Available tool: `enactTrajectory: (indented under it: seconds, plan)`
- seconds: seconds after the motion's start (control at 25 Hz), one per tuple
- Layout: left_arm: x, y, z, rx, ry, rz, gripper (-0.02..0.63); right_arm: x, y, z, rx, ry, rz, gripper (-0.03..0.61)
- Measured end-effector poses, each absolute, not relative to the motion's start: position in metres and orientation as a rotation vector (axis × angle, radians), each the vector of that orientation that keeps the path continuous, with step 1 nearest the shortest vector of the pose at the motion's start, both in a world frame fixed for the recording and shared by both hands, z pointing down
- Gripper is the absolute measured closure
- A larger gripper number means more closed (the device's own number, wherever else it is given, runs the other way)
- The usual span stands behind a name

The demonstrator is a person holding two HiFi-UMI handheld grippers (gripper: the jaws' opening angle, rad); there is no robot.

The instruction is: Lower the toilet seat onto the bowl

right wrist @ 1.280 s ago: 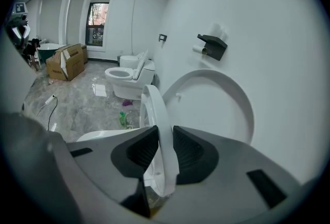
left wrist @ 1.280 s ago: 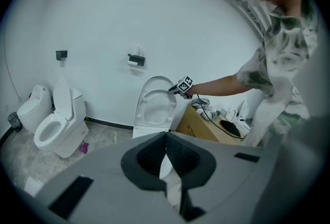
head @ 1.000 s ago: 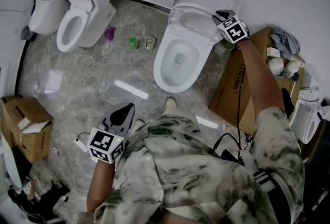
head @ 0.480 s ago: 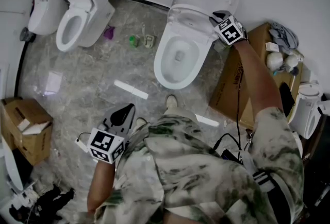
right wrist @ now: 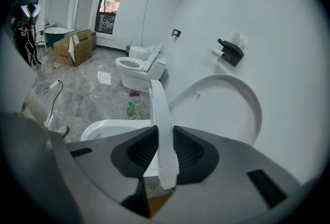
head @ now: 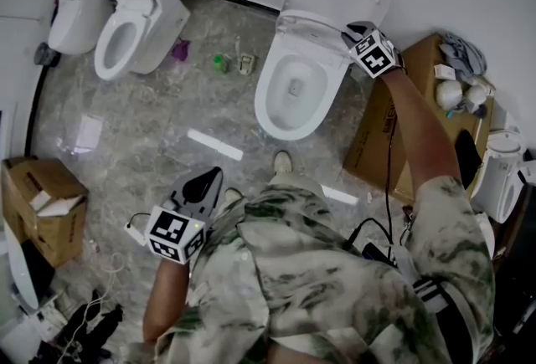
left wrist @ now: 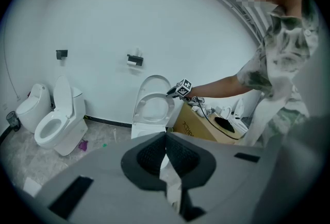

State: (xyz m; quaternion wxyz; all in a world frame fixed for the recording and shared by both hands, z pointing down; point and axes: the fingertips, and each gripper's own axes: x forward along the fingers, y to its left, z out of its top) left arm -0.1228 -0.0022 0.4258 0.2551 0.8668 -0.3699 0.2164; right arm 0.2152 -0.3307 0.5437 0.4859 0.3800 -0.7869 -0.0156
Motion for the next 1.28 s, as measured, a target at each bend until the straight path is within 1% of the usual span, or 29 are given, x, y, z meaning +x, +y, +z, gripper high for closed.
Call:
enactTrajectory:
  seconds: [1.28]
  plan:
    - [-0.155, 0.043, 0.444, 2.366, -0.922, 0.622, 0.592, 0.167, -0.247, 0.583, 0.832, -1.846, -0.094, 0.465]
